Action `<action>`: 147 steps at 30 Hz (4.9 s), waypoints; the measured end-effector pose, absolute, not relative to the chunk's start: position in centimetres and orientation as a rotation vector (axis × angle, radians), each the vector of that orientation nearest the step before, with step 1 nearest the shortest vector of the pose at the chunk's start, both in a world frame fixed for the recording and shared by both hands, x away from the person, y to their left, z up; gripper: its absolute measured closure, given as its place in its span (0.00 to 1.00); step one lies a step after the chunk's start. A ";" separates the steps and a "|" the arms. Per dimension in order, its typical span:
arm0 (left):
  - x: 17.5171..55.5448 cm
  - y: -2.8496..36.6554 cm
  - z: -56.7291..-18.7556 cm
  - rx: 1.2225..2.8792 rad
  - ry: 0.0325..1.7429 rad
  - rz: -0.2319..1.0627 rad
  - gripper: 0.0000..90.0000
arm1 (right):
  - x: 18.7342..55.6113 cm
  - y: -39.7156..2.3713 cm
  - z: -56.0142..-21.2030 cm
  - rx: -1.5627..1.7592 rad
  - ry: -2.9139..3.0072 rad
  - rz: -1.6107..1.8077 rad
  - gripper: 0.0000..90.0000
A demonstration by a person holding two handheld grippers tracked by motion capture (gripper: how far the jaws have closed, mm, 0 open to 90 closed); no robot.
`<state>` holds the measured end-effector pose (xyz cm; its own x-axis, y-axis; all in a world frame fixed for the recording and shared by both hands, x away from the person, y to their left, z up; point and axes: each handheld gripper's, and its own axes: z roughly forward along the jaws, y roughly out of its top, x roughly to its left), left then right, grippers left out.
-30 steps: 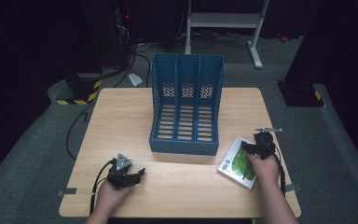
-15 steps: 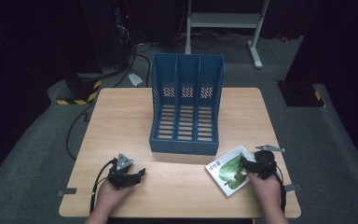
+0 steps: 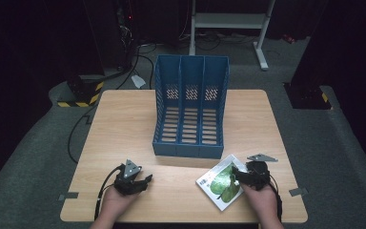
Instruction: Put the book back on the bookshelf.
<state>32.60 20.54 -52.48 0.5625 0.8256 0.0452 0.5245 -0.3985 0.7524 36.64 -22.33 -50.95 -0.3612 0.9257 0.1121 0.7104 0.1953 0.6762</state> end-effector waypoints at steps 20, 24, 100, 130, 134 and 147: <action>31.1 16.6 -51.6 2.030 1.033 0.512 0.51 | 32.5 -17.9 -49.4 1.343 2.171 0.989 0.47; 30.9 15.8 -51.6 2.048 1.023 0.524 0.51 | 30.8 -20.4 -49.2 1.389 2.130 0.943 0.50; 31.9 16.4 -52.3 1.982 1.068 0.387 0.62 | 32.7 -15.5 -50.8 1.387 2.188 0.948 0.54; 30.2 15.6 -52.2 2.028 1.009 0.266 0.54 | 35.0 -15.9 -51.8 1.385 2.201 0.942 0.58; 30.1 15.5 -52.1 2.033 1.002 0.265 0.54 | 35.4 -16.1 -51.8 1.390 2.195 0.937 0.55; 30.6 15.6 -52.1 1.966 1.047 0.309 0.42 | 29.9 -16.8 -50.2 1.305 2.154 1.070 0.38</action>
